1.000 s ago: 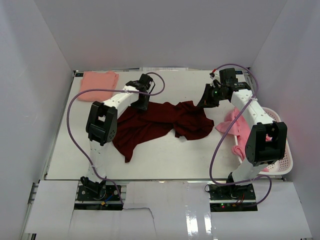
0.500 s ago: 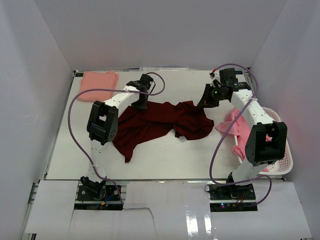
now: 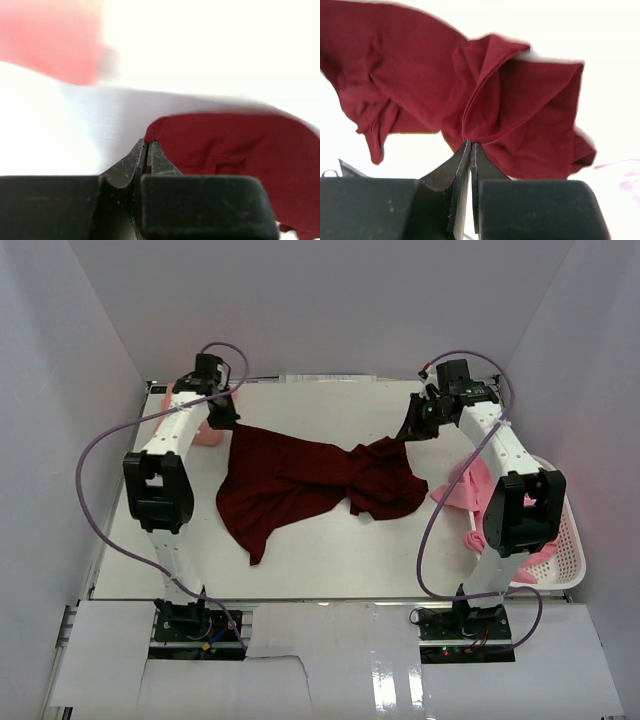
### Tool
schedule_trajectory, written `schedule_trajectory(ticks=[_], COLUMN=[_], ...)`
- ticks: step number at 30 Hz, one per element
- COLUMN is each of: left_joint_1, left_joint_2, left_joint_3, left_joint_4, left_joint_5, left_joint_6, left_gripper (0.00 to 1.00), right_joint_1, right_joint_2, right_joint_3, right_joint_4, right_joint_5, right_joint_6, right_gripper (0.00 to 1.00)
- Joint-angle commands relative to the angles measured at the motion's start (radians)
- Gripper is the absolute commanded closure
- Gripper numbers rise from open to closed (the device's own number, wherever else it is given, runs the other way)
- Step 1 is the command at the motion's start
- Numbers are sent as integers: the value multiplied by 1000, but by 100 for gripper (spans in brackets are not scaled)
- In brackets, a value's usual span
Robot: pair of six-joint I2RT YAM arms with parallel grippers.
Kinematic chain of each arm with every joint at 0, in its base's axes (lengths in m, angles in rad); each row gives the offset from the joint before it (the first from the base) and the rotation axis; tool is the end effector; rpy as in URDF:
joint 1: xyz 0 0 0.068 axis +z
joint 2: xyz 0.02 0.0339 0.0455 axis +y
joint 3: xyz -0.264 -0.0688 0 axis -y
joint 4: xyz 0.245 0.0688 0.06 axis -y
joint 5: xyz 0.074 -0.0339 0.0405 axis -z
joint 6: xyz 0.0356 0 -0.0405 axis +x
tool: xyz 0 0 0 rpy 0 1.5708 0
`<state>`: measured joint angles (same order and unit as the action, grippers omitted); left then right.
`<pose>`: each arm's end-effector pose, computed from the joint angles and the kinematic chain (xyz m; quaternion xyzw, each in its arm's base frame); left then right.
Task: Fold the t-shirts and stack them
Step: Flatten out the tshirt
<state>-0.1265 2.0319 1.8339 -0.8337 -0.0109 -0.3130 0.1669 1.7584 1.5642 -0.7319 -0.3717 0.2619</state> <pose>0.4422 -0.0559 0.2665 -0.0912 0.9596 -0.0529 0.2610 0.3781 0.0768 0.2988 -0.0142 0.9339 0.2375 0.2669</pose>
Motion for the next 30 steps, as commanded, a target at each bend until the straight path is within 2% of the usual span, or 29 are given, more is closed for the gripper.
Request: schedule_trajectory(ticks=[1,5,9,17,21,25,30], left_joint_1=[62,113,125,162,162,160,160], left_joint_2=[-154,-245,-309,-435,-544,-637,-794], left_joint_3=[-40,-99,-113,-124,-188,-277,-389], left_joint_4=[17,56,64,88,133,183,261], left_joint_5=[55,51,34,101,109,101,133], left_joint_6=[-54,-64,-66,-92,-110,-116,-136], left_gripper=[100,100,100,100,100,100,100], right_joint_1=[3,5,16,20,20,25,26], right_joint_2=[33,61,21,-186,-301,-388,-606], right_joint_3=[199,348,393,314,295,369,237], right_joint_4=[-58,-93,-66,93,219,239,354], right_joint_5=[74,111,135,73,85,59,39], right_joint_6=[-32,-49,-81,-136,-171,-222,-243], right_gripper=[92,92,92,92,92,92,92])
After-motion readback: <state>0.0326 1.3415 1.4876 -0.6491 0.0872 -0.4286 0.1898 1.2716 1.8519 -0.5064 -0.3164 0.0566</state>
